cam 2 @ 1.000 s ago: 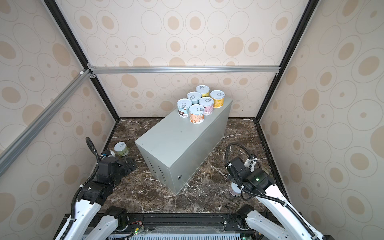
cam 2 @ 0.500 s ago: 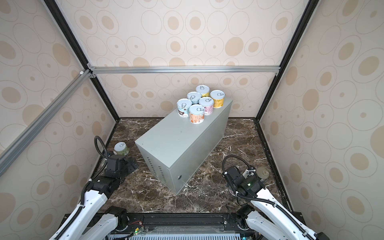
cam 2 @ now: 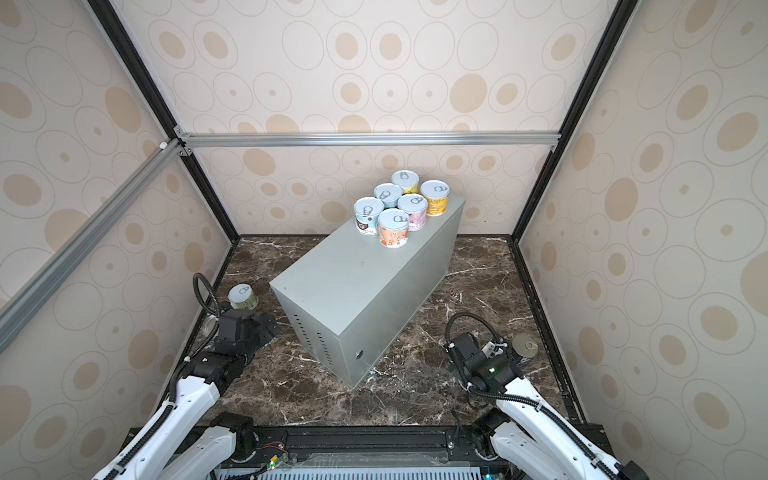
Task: Place and organize the canned foods onto the counter
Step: 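Lower the right gripper onto the small white-lidded can on the floor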
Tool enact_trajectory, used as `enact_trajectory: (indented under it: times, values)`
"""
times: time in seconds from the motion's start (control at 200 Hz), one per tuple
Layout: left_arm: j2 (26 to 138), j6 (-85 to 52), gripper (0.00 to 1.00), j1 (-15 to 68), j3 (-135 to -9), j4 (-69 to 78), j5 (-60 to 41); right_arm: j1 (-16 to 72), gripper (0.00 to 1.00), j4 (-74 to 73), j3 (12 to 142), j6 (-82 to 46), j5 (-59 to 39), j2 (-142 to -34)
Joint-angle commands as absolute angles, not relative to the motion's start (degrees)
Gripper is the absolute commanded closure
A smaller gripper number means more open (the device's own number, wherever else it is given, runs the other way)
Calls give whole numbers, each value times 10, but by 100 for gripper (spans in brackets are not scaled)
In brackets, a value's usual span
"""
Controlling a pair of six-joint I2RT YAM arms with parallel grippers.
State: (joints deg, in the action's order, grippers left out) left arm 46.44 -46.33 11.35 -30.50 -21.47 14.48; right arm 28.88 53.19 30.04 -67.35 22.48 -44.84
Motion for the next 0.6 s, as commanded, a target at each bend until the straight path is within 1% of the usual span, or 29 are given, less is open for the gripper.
enact_trajectory:
  times: [0.0, 0.435, 0.595]
  values:
    - [460, -471, 1, 115, -306, -204, 150, 274, 1, 503, 291, -650, 209, -465]
    - [448, -470, 1, 115, -302, -203, 149, 267, 1, 367, 320, -521, 161, -582]
    - [449, -469, 1, 115, -302, -203, 150, 267, 1, 302, 334, -475, 122, -624]
